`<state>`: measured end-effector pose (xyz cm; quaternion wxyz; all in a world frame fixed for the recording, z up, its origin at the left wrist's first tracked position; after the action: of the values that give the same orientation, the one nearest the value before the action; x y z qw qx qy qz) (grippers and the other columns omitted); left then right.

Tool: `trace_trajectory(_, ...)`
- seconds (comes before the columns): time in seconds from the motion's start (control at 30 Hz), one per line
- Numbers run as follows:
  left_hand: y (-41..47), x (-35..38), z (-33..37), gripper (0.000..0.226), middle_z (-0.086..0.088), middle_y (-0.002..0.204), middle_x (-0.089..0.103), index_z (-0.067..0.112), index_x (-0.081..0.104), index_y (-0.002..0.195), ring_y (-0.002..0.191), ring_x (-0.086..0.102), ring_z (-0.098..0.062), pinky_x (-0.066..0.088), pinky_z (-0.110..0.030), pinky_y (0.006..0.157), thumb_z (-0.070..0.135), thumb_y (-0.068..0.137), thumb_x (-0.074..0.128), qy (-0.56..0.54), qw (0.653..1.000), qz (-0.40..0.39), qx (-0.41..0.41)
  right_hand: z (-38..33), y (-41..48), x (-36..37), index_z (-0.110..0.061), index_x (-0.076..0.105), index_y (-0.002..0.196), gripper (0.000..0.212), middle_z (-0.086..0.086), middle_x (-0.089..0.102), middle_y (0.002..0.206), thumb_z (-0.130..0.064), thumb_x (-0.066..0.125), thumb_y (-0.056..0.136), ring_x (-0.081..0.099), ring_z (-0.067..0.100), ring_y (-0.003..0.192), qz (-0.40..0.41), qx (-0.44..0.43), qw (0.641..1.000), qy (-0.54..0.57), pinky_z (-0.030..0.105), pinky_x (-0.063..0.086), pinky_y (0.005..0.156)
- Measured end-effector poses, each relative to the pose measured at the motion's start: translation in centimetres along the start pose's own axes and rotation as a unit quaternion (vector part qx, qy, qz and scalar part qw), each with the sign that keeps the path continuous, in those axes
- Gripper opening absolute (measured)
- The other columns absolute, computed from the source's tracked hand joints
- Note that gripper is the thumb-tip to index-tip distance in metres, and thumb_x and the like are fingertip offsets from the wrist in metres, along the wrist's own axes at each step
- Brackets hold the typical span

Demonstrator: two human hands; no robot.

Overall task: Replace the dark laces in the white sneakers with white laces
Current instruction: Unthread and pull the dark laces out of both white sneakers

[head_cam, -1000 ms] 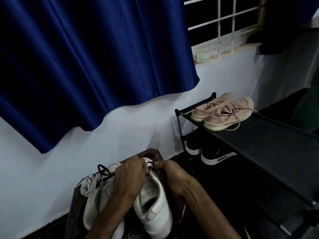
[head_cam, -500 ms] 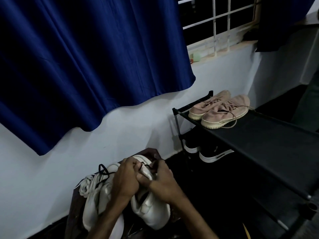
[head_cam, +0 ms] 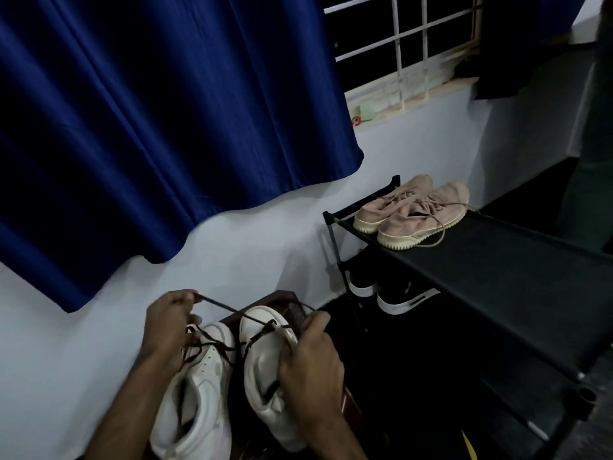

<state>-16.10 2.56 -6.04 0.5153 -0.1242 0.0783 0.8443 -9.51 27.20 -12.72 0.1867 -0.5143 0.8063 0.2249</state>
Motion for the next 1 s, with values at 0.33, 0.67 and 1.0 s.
trace_trajectory(0.33, -5.4, 10.2, 1.4, 0.007, 0.021, 0.101, 0.067, 0.039, 0.065, 0.087, 0.098, 0.062, -0.008, 0.047, -0.027, 0.082, 0.036, 0.082, 0.067, 0.484, 0.815, -0.199, 0.250, -0.4, 0.1, 0.7, -0.026, 0.043, 0.109, 0.023, -0.004, 0.058, 0.104, -0.035, 0.046, 0.089, 0.053, 0.018, 0.105, -0.049, -0.016, 0.999, -0.013, 0.035, 0.047, 0.078)
trace_trajectory(0.67, -6.5, 11.0, 2.3, 0.016, 0.009, 0.075, 0.045, 0.026, 0.066, 0.081, 0.065, 0.038, -0.009, 0.046, -0.027, 0.076, 0.014, 0.086, 0.056, 0.588, 0.754, -0.128, 0.261, -5.8, -1.5, 2.4, -0.011, 0.070, 0.096, 0.017, 0.010, 0.063, 0.104, -0.021, 0.065, 0.083, 0.067, 0.024, 0.077, -0.184, -0.160, 0.949, -0.198, 0.031, 0.033, 0.052)
trace_trajectory(1.0, -2.2, 0.0, 9.7, 0.022, 0.000, 0.072, 0.052, 0.020, 0.071, 0.078, 0.082, 0.056, -0.031, 0.041, -0.036, 0.059, -0.003, 0.078, 0.070, 0.606, 0.721, 0.094, 0.321, -6.9, -2.5, 2.3, 0.003, 0.057, 0.121, 0.033, 0.018, 0.051, 0.129, 0.000, 0.032, 0.098, 0.053, 0.032, 0.115, -0.258, -0.186, 0.920, -0.229, 0.040, 0.047, 0.081)
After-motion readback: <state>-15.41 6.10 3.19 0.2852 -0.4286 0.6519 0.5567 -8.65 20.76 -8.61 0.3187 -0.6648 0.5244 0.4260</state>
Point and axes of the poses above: each hand's wrist, its own y-axis towards the middle knuckle, its own x-axis out of the palm, z = x × y, the point moved 10 cm from there along y, towards the middle knuckle
